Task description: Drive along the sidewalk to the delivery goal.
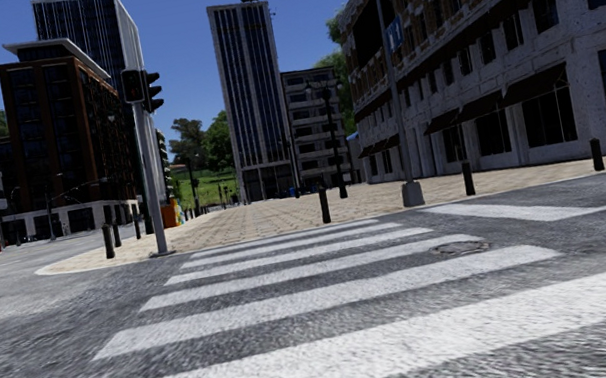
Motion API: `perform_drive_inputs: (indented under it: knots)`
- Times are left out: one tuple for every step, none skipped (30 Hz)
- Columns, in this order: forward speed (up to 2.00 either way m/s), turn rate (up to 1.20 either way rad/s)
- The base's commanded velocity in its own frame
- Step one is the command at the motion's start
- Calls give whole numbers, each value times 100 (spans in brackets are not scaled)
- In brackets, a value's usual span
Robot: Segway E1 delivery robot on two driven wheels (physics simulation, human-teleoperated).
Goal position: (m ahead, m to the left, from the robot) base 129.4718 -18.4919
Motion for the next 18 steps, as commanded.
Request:
perform_drive_inputs:
  knots:
    - [200, 26]
    - [200, 25]
    - [200, 20]
    - [200, 20]
    - [200, 12]
    - [200, 7]
    - [200, 5]
    - [200, 5]
    - [200, 4]
    - [200, 8]
    - [200, 13]
    - [200, 13]
    - [200, 15]
    - [200, 16]
    - [200, 18]
    - [200, 19]
    - [200, 19]
    - [200, 19]
